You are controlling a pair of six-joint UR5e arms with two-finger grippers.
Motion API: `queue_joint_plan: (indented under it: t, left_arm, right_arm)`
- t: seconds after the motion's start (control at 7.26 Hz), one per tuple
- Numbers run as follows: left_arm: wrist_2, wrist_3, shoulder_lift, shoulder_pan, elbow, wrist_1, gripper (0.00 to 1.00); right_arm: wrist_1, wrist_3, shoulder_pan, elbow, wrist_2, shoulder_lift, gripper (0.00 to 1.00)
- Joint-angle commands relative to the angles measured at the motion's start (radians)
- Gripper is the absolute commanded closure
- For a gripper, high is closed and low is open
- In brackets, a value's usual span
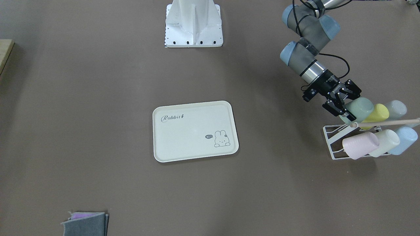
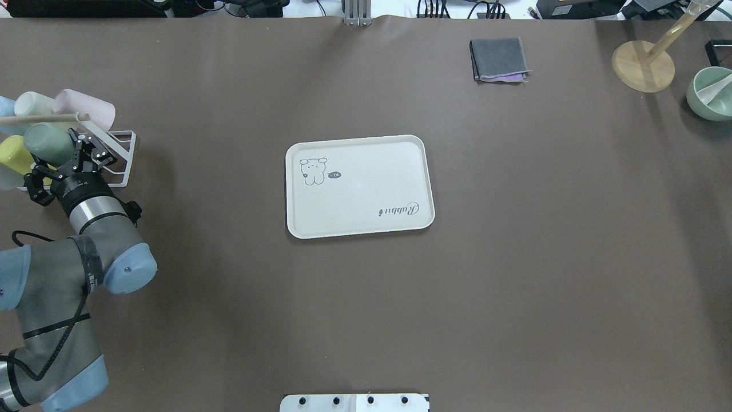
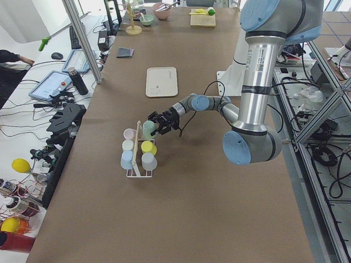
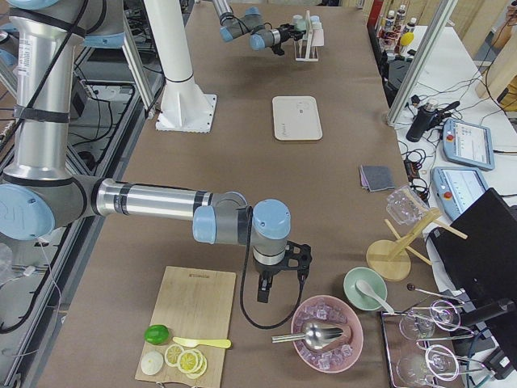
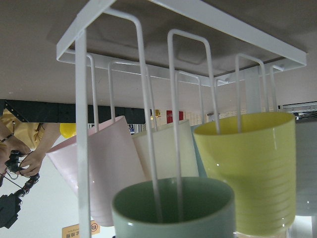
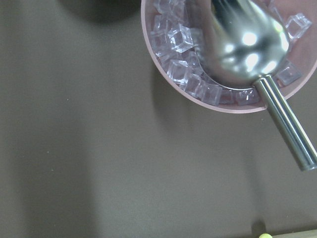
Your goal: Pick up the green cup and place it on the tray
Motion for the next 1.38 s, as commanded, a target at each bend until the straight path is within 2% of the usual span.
queue_joint_plan:
  t: [0.0,0.28,0.55,0.69,0.96,1.24]
  left_arm:
    - [0.006,0.000,0.048,0.000,-0.061,-0.002,0.84]
    - [0.007,-0.003,0.053,-0.003,-0.080,-0.013,0.84]
    - [0.048,0.023,0.097,-0.004,-0.127,-0.076,0.84]
    - [0.044,0.050,0.123,-0.003,-0.143,-0.143,0.84]
    - [0.009,0.269,0.159,-0.009,-0.187,-0.366,0.84]
    - [-0.098,0.382,0.165,-0.041,-0.213,-0.572,0.85]
  right_arm:
    - [0.000,0.004,0.000,-0.002,0.000,-0.003,0.00]
    - [0.000,0.006,0.000,0.002,0.009,-0.003,0.00]
    - [0.000,0.004,0.000,-0.001,0.028,-0.004,0.00]
    - [0.000,0.001,0.000,0.002,0.031,-0.004,0.00]
    - [0.000,0.000,0.000,0.005,0.058,-0.004,0.00]
    - [0.000,0.000,0.000,0.001,0.063,-0.006,0.00]
